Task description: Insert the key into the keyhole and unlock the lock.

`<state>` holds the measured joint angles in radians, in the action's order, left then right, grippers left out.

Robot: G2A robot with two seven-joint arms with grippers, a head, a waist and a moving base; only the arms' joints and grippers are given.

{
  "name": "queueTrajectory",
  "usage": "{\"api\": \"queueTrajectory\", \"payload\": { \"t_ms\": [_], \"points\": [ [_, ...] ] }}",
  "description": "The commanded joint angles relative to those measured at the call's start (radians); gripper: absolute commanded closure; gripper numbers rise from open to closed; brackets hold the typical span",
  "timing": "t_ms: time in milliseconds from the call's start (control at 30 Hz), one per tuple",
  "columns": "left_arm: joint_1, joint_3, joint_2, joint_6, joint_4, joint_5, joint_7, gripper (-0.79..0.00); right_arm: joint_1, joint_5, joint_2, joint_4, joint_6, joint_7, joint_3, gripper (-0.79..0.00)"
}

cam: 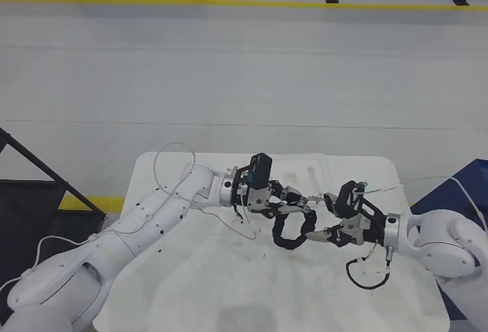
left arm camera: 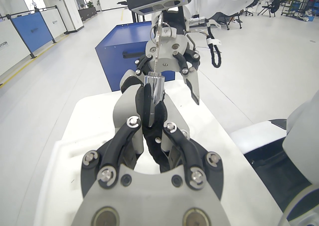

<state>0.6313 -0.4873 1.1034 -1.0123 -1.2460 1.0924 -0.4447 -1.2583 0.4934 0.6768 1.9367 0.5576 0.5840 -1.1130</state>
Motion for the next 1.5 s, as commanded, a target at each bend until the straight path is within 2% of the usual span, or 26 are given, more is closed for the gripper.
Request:
{"api": "queueTrajectory", "payload": {
  "t_ms": [0, 33, 67, 100, 333, 500, 700, 900, 933, 1000, 1067, 1233, 1467],
  "points": [
    [-0.001, -0.001, 0.003, 0.000, 0.001, -0.001, 0.002, 0.000, 0.002, 0.006, 0.005, -0.005, 0.009, -0.016, 0.011, -0.345],
    [-0.001, -0.001, 0.005, 0.000, 0.002, -0.002, 0.003, 0.000, 0.004, 0.007, 0.007, -0.009, 0.016, -0.024, 0.016, -0.259],
    [-0.002, -0.002, 0.006, 0.000, 0.003, -0.002, 0.004, 0.000, 0.007, 0.011, 0.010, -0.014, 0.019, -0.028, 0.019, -0.065],
    [-0.002, -0.002, 0.007, 0.000, 0.004, -0.003, 0.004, 0.000, 0.009, 0.015, 0.012, -0.014, 0.025, -0.032, 0.022, 0.000],
    [0.001, -0.007, 0.013, 0.000, 0.016, -0.007, -0.006, 0.000, 0.022, 0.031, 0.020, -0.025, 0.040, -0.025, 0.025, 0.000],
    [0.011, -0.018, 0.006, 0.000, 0.026, 0.002, -0.025, 0.000, 0.021, 0.074, 0.015, -0.015, 0.003, 0.054, -0.004, 0.000],
    [0.040, -0.033, -0.027, 0.000, 0.024, 0.071, 0.027, 0.000, 0.019, 0.153, 0.006, 0.032, -0.048, 0.233, -0.026, 0.000],
    [0.077, 0.002, -0.071, 0.000, 0.008, 0.091, 0.161, 0.000, 0.071, 0.171, 0.022, 0.030, -0.083, 0.382, 0.054, 0.000],
    [0.080, 0.001, -0.079, 0.000, 0.009, 0.087, 0.177, 0.000, 0.080, 0.153, 0.027, 0.019, -0.099, 0.385, 0.069, -0.052],
    [0.088, 0.001, -0.091, 0.000, 0.006, 0.089, 0.209, 0.000, 0.100, 0.104, 0.038, -0.010, -0.123, 0.400, 0.095, -0.317],
    [0.092, 0.005, -0.101, 0.000, 0.007, 0.097, 0.243, 0.000, 0.127, 0.076, 0.047, -0.031, -0.131, 0.438, 0.123, -0.785],
    [0.095, 0.033, -0.117, 0.000, -0.009, 0.102, 0.324, 0.000, 0.182, 0.016, 0.064, -0.061, -0.130, 0.465, 0.153, -0.785],
    [0.077, 0.083, -0.114, 0.000, -0.017, 0.110, 0.398, 0.000, 0.186, -0.029, 0.057, -0.049, -0.117, 0.436, 0.088, -0.785]
  ]
}}
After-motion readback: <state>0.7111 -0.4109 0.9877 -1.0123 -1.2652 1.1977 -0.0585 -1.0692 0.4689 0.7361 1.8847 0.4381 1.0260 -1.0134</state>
